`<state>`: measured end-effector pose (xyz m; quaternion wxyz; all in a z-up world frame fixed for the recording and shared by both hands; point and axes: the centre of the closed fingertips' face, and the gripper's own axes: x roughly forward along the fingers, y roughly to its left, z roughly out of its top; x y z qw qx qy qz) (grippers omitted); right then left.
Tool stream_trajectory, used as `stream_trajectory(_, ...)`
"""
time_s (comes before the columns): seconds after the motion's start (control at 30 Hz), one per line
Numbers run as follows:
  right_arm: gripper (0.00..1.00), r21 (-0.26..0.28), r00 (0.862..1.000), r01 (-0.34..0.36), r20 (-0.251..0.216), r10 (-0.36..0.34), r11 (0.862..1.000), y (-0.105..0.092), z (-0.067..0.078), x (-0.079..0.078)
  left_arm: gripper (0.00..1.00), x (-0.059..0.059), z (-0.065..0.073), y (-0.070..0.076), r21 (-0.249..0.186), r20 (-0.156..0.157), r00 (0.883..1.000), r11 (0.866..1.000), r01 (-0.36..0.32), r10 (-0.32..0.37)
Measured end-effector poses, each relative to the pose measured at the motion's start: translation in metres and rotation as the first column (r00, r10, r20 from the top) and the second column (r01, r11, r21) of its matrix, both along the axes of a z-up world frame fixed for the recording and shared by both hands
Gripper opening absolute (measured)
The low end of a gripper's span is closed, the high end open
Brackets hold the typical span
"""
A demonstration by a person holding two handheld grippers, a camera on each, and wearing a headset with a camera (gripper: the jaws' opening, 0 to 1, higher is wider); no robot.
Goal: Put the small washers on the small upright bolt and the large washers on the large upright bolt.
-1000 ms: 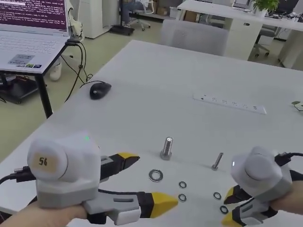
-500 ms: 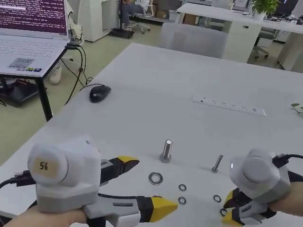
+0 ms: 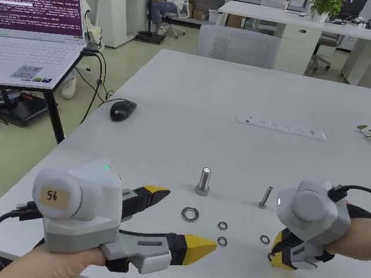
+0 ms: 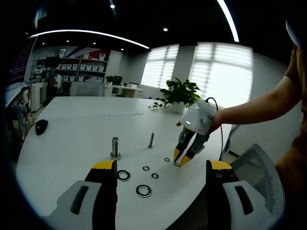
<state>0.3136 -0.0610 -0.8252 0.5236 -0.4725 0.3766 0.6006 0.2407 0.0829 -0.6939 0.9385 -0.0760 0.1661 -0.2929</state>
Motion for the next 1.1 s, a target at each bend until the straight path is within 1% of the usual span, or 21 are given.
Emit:
stream_trajectory(0.27, 0.13, 0.007, 1.0, 0.004, 0.004, -0.004, 1.0, 0.0, 0.0, 0.001, 0.75, -0.001, -0.001, -0.001, 0.002, -0.002, 1.0, 1.0, 0.003, -0.003)
stream_trajectory(0.7, 0.13, 0.003, 1.0, 0.005, 0.007, -0.005, 1.0, 0.0, 0.0, 0.001, 0.75, -0.001, 0.0, -0.002, 0.001, 0.002, 1.0, 1.0, 0.004, -0.004)
stream_trajectory(0.8, 0.13, 0.008, 1.0, 0.014, -0.007, -0.014, 1.0, 0.001, 0.001, 0.0, 0.75, -0.001, 0.0, -0.002, 0.001, 0.002, 1.0, 1.0, 0.004, -0.004)
stream_trajectory(0.93, 0.12, 0.009, 1.0, 0.009, -0.001, -0.009, 1.0, 0.002, 0.006, 0.002, 0.75, -0.002, 0.0, -0.003, 0.003, 0.001, 1.0, 1.0, 0.005, -0.005)
stream_trajectory(1.1, 0.12, 0.017, 1.0, 0.005, 0.013, -0.005, 1.0, 0.004, 0.018, 0.008, 0.75, -0.002, 0.0, -0.004, 0.004, -0.001, 1.0, 1.0, 0.006, -0.006)
